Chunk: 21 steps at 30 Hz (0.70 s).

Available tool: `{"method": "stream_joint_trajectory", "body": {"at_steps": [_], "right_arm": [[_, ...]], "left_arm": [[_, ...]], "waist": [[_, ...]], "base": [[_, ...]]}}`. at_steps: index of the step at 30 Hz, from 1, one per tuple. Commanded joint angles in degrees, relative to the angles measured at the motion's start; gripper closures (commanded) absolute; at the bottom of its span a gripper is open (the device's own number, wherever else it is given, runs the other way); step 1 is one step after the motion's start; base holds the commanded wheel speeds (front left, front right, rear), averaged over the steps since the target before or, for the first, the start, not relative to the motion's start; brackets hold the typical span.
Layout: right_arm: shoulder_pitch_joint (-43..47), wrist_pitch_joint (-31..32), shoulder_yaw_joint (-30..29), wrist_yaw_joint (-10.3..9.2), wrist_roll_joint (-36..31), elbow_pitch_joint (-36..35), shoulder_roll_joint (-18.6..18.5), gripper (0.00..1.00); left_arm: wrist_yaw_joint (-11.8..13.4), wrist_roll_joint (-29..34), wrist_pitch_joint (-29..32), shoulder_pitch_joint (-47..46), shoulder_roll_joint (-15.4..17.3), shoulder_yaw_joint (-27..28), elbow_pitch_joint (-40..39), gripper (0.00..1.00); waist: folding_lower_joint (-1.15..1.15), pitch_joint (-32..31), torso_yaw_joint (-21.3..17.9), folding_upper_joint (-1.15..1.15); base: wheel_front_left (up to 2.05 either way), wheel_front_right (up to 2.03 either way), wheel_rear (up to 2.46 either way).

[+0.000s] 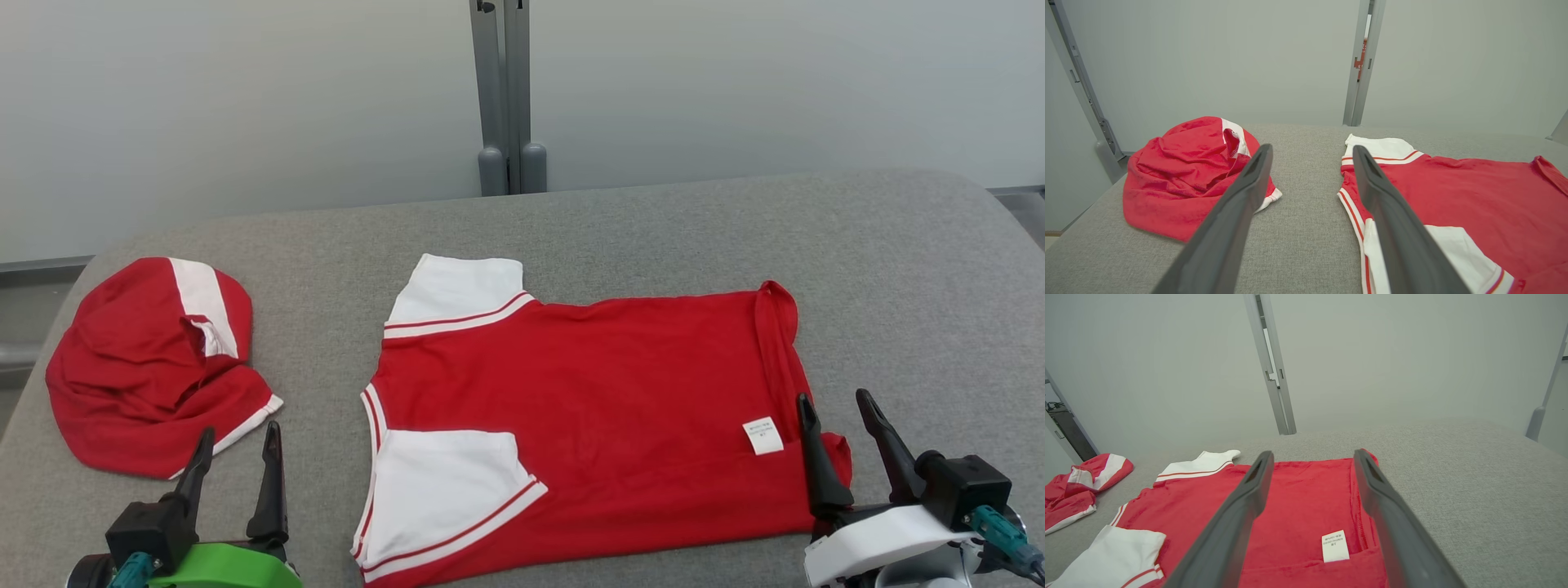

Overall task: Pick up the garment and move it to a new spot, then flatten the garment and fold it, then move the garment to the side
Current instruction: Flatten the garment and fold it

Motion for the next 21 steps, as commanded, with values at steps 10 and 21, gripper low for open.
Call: {"method": "stream_joint_trajectory", "body": {"at_steps": [10, 21], "right_arm": [[-5.46, 0.44, -0.55, -0.09, -0.37, 2.12, -1.77, 0.00], [-23.65, 6.01, 1.91, -0.09, -0.55, 10.13, -6.80, 0.00]], "left_arm": [[-0.87, 0.88, 0.14, -4.72, 0.90, -0.74, 0.94, 0.00], [-2.42, 0.64, 3.72, -24.16, 5.59, -6.27, 6.05, 0.00]], "waist": [[0.00, 0.97, -0.51, 0.00], [0.00, 7.96, -2.91, 0.00]], "base": [[0.00, 0.00, 0.00], [0.00, 0.00, 0.00]]}}
